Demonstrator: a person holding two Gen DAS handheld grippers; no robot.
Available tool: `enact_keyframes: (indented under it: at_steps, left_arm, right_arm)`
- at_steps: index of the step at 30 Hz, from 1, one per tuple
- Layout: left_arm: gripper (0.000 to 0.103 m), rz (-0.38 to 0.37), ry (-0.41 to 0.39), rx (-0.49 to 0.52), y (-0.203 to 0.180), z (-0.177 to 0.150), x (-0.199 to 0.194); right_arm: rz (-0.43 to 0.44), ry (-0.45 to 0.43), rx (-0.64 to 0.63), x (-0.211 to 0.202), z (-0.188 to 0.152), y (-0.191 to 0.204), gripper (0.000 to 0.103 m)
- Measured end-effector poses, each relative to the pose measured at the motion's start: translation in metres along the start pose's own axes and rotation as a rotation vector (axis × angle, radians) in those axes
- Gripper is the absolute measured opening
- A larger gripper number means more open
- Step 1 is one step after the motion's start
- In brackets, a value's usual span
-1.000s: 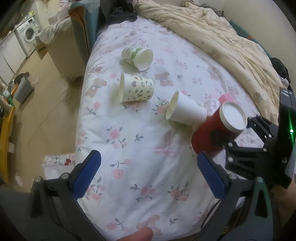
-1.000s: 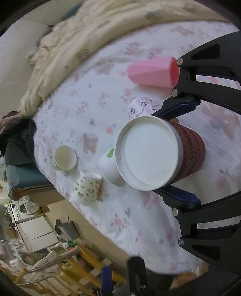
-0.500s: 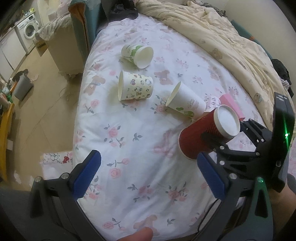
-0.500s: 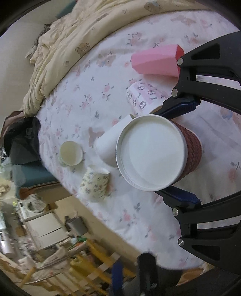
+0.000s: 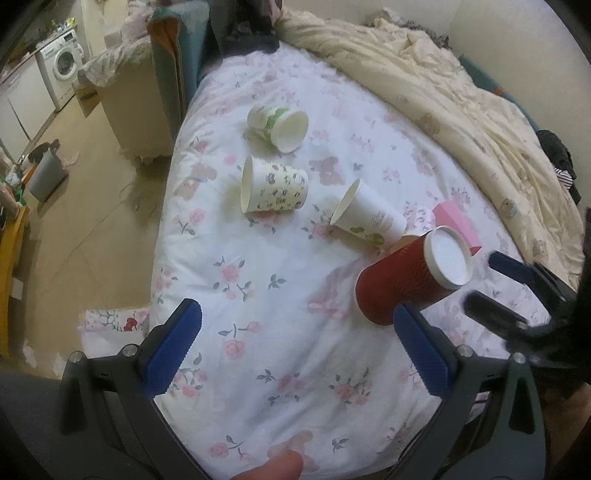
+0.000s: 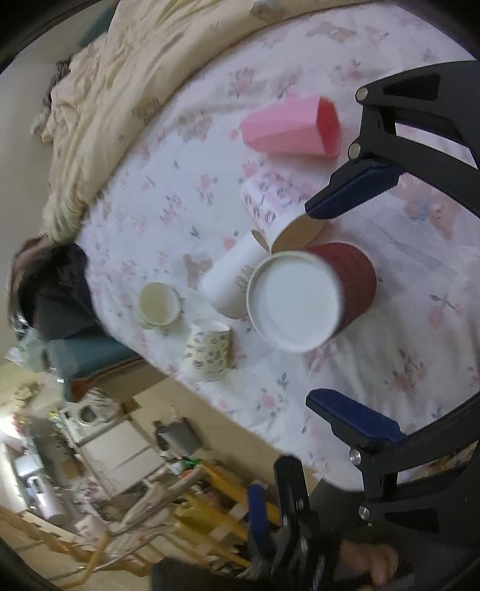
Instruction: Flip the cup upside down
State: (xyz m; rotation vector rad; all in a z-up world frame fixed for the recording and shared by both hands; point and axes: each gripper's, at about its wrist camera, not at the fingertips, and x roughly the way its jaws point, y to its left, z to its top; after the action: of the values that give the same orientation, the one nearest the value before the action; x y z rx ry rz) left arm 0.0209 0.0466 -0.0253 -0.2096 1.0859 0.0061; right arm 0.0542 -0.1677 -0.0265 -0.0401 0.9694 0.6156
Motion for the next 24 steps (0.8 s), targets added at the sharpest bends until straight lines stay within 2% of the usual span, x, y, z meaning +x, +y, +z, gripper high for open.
enact_keyframes:
  at_steps: [3, 7, 10, 16, 20, 24]
  left_arm:
    - [0.103, 0.003, -0.073, 0.01, -0.003, -0.011, -0.018]
    - [0.103, -0.001, -0.134, 0.016, -0.008, -0.026, -0.034]
    - [0.102, -0.003, -0.192, 0.024, -0.013, -0.039, -0.048]
    - [0.102, 0.062, -0.317, 0.091, -0.029, -0.056, -0.068]
    - [0.103, 0.071, -0.308, 0.145, -0.037, -0.066, -0.062]
    - [0.103, 0.079, -0.297, 0.154, -0.042, -0.068, -0.055]
  right_arm:
    - [-0.006, -0.032, 0.052, -0.027, -0.013, 0.003, 0.097]
    - [-0.109, -0.092, 0.104, -0.057, -0.033, 0.007, 0.097]
    - [-0.137, -0.123, 0.143, -0.071, -0.047, 0.008, 0.097]
    - [-0.232, -0.209, 0.159, -0.088, -0.074, 0.015, 0.097]
    - [-0.281, -0.225, 0.128, -0.088, -0.08, 0.019, 0.097]
    - [-0.283, -0.236, 0.188, -0.085, -0.08, 0.008, 0.097]
